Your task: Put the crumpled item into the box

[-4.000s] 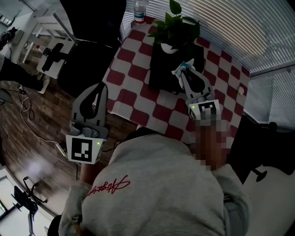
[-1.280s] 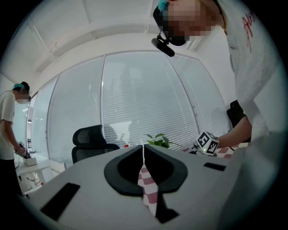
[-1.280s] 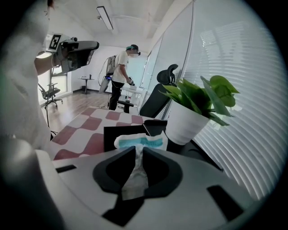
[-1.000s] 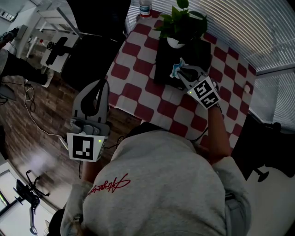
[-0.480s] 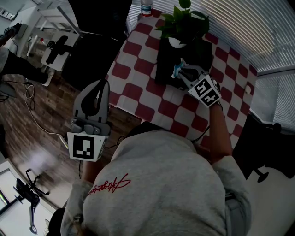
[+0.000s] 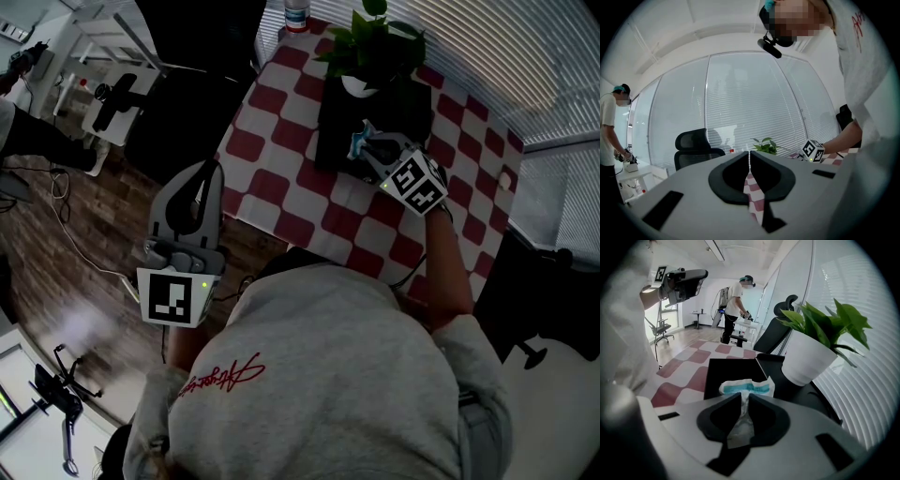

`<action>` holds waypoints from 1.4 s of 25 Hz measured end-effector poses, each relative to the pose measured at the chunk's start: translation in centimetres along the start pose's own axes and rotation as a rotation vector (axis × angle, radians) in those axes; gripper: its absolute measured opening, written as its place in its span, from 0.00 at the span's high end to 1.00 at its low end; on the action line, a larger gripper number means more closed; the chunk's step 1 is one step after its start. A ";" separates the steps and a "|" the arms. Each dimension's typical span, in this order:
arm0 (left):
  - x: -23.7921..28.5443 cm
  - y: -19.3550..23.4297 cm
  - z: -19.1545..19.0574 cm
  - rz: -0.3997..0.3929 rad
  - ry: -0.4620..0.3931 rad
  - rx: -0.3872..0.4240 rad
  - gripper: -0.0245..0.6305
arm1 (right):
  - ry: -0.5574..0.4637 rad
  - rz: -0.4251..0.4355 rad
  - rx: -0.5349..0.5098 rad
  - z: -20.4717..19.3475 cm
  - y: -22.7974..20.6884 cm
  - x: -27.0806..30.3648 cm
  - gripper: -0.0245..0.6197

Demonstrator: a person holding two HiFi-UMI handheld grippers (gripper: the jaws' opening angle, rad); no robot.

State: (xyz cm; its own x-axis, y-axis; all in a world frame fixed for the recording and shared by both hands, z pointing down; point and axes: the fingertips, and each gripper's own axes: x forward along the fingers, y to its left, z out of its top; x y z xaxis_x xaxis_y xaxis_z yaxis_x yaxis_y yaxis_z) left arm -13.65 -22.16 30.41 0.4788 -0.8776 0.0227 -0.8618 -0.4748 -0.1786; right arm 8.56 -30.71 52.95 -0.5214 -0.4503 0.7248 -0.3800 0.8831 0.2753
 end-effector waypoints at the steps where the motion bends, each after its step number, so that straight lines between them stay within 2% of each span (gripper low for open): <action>1: 0.1 0.0 0.0 0.000 0.002 0.000 0.93 | 0.005 0.003 -0.002 -0.1 0.0 0.0 0.87; 22: 0.6 -0.2 -0.2 -0.012 0.000 -0.001 0.93 | 0.065 0.062 -0.048 -0.7 1.0 1.2 0.87; 35: 0.4 -0.3 -0.1 -0.016 -0.002 -0.003 0.93 | 0.080 0.075 -0.027 -1.0 1.0 1.4 0.86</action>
State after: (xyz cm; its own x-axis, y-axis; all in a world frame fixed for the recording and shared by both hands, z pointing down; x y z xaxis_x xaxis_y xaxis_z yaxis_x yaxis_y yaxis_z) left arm -13.25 -22.39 30.57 0.4927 -0.8699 0.0232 -0.8547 -0.4887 -0.1752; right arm 8.20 -30.31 54.83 -0.4846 -0.3714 0.7920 -0.3203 0.9179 0.2344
